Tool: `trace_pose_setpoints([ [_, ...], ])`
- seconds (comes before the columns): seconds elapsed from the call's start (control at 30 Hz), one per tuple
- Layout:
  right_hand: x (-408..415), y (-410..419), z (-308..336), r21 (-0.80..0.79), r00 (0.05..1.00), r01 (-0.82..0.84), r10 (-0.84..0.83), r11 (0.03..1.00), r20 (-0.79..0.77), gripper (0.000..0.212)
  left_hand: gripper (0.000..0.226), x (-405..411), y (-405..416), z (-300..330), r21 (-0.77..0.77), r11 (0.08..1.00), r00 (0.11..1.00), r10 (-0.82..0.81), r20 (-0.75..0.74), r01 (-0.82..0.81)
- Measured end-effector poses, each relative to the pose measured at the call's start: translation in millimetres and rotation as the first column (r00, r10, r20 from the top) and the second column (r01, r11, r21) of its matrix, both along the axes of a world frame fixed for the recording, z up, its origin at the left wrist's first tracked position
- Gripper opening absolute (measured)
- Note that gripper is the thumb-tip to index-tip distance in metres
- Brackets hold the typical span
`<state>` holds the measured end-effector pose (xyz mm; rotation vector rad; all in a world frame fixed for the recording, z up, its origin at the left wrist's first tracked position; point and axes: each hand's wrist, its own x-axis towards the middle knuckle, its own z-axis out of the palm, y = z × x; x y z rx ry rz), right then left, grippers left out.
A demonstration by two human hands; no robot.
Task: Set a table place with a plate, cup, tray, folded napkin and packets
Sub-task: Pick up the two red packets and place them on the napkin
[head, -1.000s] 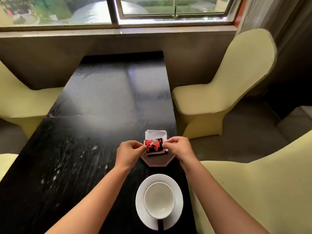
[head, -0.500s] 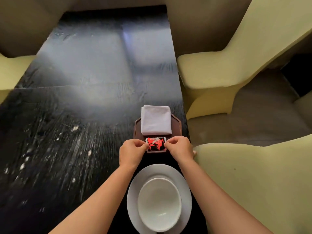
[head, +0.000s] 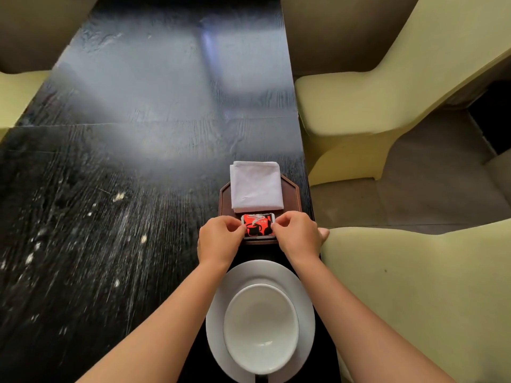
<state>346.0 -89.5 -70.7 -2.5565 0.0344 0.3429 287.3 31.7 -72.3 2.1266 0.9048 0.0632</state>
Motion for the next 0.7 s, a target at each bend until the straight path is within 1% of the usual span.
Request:
trace_pose_setpoints([
  [0.1,0.3,0.2,-1.6,-0.01,1.0,-0.005,0.005,1.0,0.029,0.013,0.011,-1.3,-0.4,-1.3,0.051,0.998,0.999,-0.037,0.009,0.037],
  [0.17,0.1,-0.4,-2.9,-0.013,0.999,-0.011,0.011,1.0,0.043,0.01,0.011,-2.6,-0.3,-4.0,0.058,0.998,0.999,-0.041,0.012,0.04],
  [0.23,-1.4,-1.1,-3.9,-0.025,0.998,-0.018,0.019,1.0,0.054,0.01,0.01,-3.2,0.5,-8.3,0.074,0.996,0.999,-0.048,0.022,0.047],
  [0.33,-3.1,-2.3,-5.6,-0.04,0.997,-0.026,0.029,0.999,0.076,0.01,0.011,-3.0,1.6,-12.9,0.153,0.986,0.997,-0.068,0.033,0.062],
  [0.4,-3.8,-2.2,-5.6,-0.042,0.996,-0.03,0.034,0.999,0.084,0.011,0.011,-3.3,2.3,-13.3,0.169,0.984,0.998,-0.059,0.034,0.052],
  [0.53,-4.4,-2.8,-3.5,-0.055,0.996,-0.045,0.049,0.997,0.08,0.012,0.012,-4.5,3.0,-14.0,0.147,0.987,0.997,-0.07,0.029,0.065],
  [0.67,-7.2,-6.2,2.0,-0.061,0.996,-0.05,0.054,0.997,0.068,0.012,0.015,-12.3,6.2,-9.3,0.081,0.994,0.997,-0.076,0.032,0.073],
  [0.7,-8.1,-8.1,4.5,-0.056,0.998,-0.053,0.055,0.997,0.044,0.012,0.016,-15.9,6.4,-4.5,0.064,0.995,0.996,-0.083,0.019,0.082],
])
